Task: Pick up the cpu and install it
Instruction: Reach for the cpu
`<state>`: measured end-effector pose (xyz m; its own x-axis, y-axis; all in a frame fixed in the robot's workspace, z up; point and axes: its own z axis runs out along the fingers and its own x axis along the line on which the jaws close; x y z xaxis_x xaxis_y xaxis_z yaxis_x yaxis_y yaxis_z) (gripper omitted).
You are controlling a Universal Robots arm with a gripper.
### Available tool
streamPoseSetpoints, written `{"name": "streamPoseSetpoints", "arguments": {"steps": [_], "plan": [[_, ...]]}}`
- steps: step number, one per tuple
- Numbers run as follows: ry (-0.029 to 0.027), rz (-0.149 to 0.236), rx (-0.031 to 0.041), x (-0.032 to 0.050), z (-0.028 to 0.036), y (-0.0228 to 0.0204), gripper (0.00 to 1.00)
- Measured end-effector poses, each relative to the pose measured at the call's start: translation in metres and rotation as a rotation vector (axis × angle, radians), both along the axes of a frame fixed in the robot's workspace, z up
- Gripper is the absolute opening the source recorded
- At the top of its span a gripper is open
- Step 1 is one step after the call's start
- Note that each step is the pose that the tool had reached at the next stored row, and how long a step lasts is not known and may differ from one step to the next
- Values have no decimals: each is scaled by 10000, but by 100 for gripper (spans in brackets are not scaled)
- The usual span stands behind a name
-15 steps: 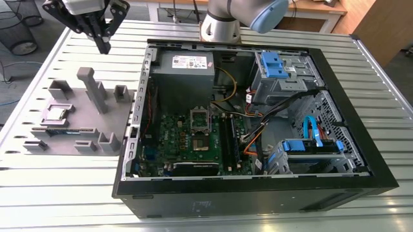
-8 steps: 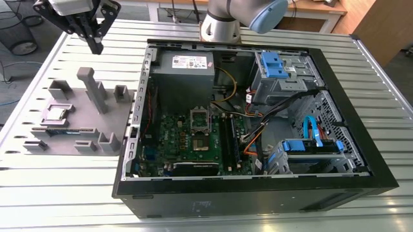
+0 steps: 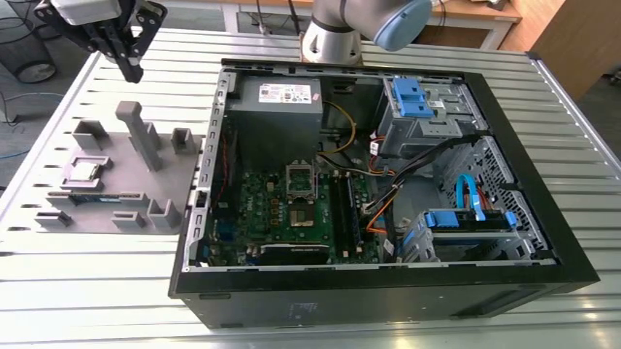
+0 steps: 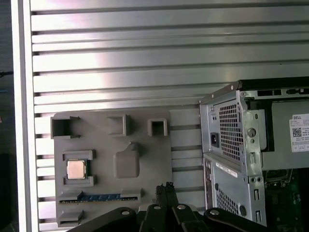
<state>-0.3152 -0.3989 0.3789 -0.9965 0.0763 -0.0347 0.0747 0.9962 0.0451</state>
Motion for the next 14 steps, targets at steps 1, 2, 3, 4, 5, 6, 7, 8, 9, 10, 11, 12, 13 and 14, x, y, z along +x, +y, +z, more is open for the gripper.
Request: {"name": "streamPoseSetpoints", "arguments": {"steps": [1, 2, 3, 4, 5, 6, 7, 8, 9, 10, 11, 12, 13, 14], "plan": [[-1, 0, 0, -19, -3, 0, 11], [-2, 0, 0, -38, -5, 0, 11], [-5, 0, 0, -56, -8, 0, 11], [-5, 1, 0, -73, -11, 0, 11], [-8, 0, 1, -90, -14, 0, 11], [-8, 1, 0, -107, -15, 0, 11], [-10, 1, 0, -123, -18, 0, 11], [-12, 1, 1, -140, -20, 0, 11], [-14, 1, 1, -157, -23, 0, 11], [-15, 1, 1, -174, -24, 0, 11], [-16, 1, 0, -192, -26, 0, 11], [-17, 0, 0, -209, -29, 0, 11], [-20, 0, 1, -227, -32, 0, 11], [-21, 0, 1, -245, -34, 0, 11]]}}
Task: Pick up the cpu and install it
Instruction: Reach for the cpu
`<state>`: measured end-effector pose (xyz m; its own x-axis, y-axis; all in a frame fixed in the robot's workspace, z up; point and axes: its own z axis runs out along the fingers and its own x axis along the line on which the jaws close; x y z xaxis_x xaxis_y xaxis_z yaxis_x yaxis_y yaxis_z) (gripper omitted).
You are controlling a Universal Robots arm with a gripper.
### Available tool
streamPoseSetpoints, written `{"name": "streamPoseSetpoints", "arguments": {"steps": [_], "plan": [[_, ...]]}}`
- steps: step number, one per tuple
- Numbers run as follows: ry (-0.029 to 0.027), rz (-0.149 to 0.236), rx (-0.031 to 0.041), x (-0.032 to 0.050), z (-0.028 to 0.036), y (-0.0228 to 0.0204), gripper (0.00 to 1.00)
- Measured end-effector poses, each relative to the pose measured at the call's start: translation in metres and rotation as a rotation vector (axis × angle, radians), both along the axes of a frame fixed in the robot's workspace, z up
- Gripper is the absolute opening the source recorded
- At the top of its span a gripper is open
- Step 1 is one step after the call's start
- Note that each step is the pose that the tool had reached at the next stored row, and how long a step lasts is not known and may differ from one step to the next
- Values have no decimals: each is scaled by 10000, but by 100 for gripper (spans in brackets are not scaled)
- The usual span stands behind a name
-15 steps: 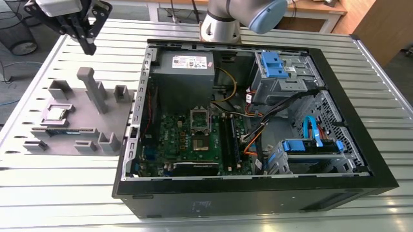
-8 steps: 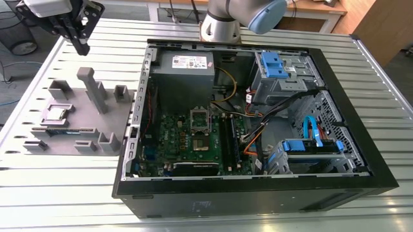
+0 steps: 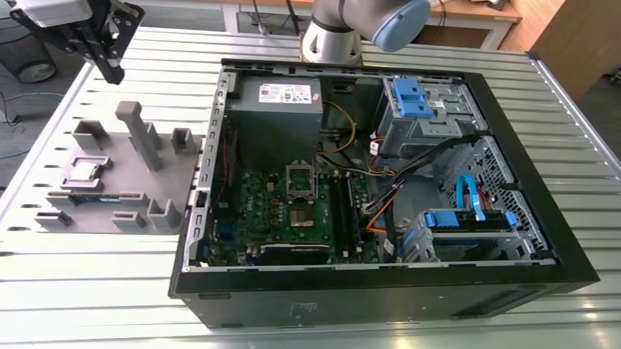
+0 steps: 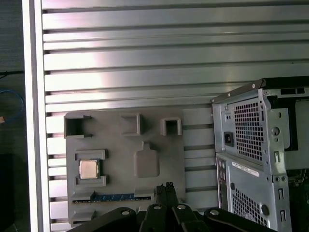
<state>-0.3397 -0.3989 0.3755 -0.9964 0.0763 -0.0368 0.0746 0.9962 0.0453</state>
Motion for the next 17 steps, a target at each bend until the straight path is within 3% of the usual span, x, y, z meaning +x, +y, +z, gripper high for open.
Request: {"name": "streamPoseSetpoints", "arguments": {"steps": [17], "plan": [[-18, 0, -1, -268, -37, 0, 11]]}}
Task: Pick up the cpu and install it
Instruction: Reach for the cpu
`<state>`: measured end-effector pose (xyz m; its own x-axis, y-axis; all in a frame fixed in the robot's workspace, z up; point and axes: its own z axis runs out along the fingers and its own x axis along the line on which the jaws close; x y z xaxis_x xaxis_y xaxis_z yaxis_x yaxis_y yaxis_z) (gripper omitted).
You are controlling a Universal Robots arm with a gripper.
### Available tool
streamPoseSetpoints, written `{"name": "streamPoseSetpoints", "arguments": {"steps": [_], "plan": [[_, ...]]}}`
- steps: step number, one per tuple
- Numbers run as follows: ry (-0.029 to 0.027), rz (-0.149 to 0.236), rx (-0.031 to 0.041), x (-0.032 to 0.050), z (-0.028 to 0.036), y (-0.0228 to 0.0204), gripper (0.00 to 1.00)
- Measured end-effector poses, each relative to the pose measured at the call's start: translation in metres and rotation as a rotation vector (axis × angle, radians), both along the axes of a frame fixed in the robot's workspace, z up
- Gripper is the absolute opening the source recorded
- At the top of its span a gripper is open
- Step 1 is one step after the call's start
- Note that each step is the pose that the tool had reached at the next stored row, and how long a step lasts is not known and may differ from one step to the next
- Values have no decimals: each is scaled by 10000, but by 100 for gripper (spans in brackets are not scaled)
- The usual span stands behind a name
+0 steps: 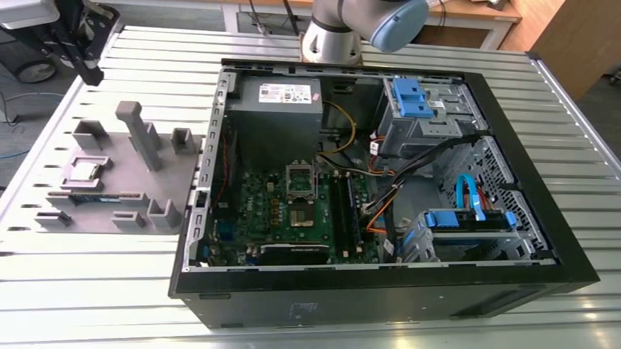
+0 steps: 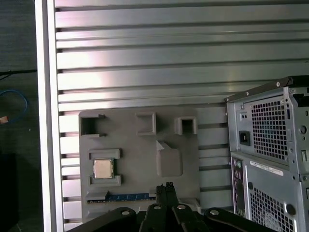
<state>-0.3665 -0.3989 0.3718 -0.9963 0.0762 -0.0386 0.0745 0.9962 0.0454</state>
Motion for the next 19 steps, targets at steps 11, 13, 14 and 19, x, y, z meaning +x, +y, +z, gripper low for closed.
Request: {"name": "streamPoseSetpoints", "arguments": {"steps": [11, 13, 14, 19], "plan": [[-3, 0, 1, -120, -15, 0, 11], [-4, 0, 1, -138, -18, 0, 11], [-3, 0, 0, -146, -20, 0, 11], [-4, 0, 1, -180, -31, 0, 11]]}}
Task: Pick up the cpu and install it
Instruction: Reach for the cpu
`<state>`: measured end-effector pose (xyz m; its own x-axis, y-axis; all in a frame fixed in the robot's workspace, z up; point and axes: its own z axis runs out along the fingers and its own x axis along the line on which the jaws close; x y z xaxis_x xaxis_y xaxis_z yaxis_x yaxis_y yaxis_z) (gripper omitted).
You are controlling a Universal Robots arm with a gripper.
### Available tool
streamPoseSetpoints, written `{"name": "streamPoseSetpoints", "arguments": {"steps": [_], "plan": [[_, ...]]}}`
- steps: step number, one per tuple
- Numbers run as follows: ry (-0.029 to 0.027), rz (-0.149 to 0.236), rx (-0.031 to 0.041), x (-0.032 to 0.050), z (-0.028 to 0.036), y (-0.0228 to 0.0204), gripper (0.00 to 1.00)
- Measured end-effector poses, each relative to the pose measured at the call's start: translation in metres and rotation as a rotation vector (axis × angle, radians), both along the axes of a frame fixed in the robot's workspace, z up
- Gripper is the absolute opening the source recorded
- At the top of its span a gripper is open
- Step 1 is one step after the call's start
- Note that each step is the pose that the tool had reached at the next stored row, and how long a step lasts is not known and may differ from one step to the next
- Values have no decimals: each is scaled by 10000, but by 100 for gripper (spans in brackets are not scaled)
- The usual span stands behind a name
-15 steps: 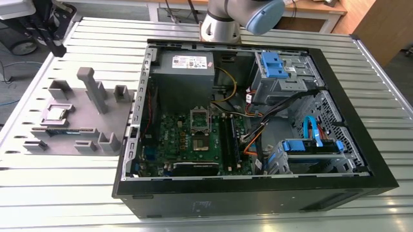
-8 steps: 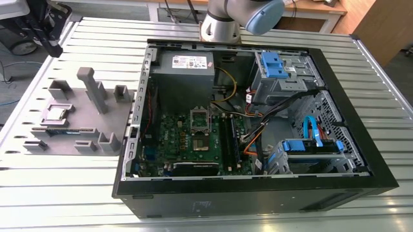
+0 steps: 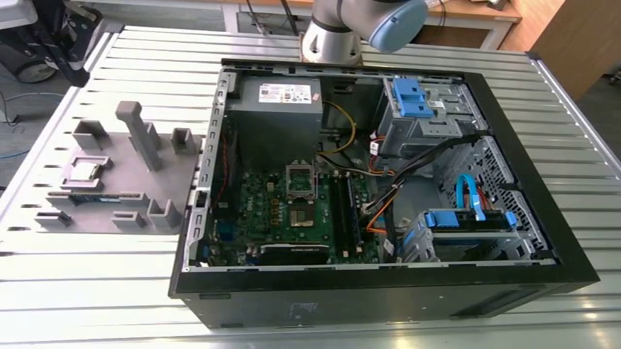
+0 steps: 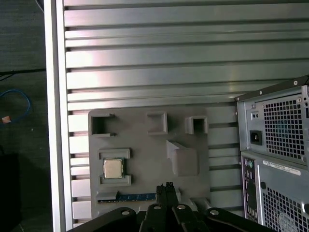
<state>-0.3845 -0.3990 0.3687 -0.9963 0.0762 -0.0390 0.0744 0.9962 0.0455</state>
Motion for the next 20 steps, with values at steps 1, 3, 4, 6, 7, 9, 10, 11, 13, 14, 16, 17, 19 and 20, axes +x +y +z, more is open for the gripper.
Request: {"name": "streamPoseSetpoints", "arguments": {"steps": [1, 3, 4, 6, 7, 9, 10, 11, 13, 14, 16, 17, 19, 20], "plan": [[0, 1, 0, -2, -1, 0, 11], [1, 0, -1, -6, -25, 0, 11], [1, 0, -1, -6, -36, 0, 11], [1, 0, -1, -6, -36, 0, 11], [1, 0, 0, -6, -36, 0, 11], [1, 0, -1, -6, -36, 0, 11], [0, 0, 0, -6, -38, 0, 11], [-1, 0, 0, -8, -40, 0, 11], [-2, -1, 1, -15, -45, 1, 11], [0, -1, 0, -21, -48, 1, 11], [-2, 0, -1, -38, -58, 0, 11], [-3, 0, -1, -51, -65, 0, 11], [-5, 0, -3, -76, -80, 0, 11], [-5, 0, -5, -89, -88, 0, 11]]}}
